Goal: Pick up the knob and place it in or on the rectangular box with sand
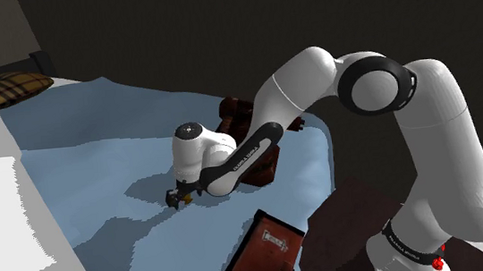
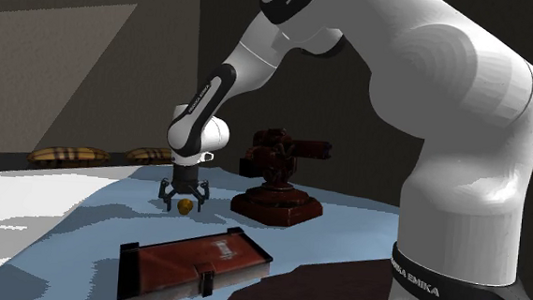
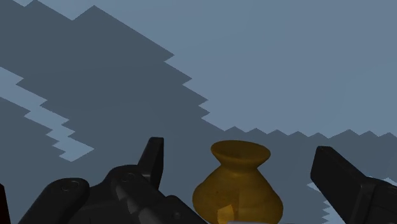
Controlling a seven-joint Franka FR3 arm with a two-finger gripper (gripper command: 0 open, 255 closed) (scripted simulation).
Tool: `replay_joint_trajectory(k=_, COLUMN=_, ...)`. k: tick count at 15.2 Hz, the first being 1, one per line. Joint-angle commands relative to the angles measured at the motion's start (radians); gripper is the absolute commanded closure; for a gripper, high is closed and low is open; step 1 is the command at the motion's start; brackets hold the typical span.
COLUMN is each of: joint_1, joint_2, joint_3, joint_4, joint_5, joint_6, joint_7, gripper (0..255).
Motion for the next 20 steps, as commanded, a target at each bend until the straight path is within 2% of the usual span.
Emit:
replay_joint_trajectory(k=1, joint_1=0.000, joint_2=0.000, joint_3=0.000, joint_4=0.000, joint_5=0.000, joint_6=0.001, joint_7=0.000, gripper=0)
replay_joint_trajectory(k=3, joint_1=0.000, joint_2=0.000, joint_3=0.000, joint_4=0.000, joint_5=0.000, joint_6=0.001, joint_7=0.000, gripper=0)
replay_joint_trajectory(k=4, joint_1=0.000, joint_2=0.000, joint_3=0.000, joint_4=0.000, joint_5=0.000, joint_6=0.001, joint_7=0.000, gripper=255)
replay_joint_trajectory(k=13, joint_1=0.000, joint_2=0.000, joint_3=0.000, joint_4=0.000, joint_5=0.000, joint_6=0.001, joint_7=0.000, gripper=255)
replay_joint_trajectory(k=20, joint_1=-0.022, joint_2=-0.071, joint_3=0.030, joint_4=-0.015, joint_5=0.031, joint_6=-0.056, joint_7=-0.025, gripper=255)
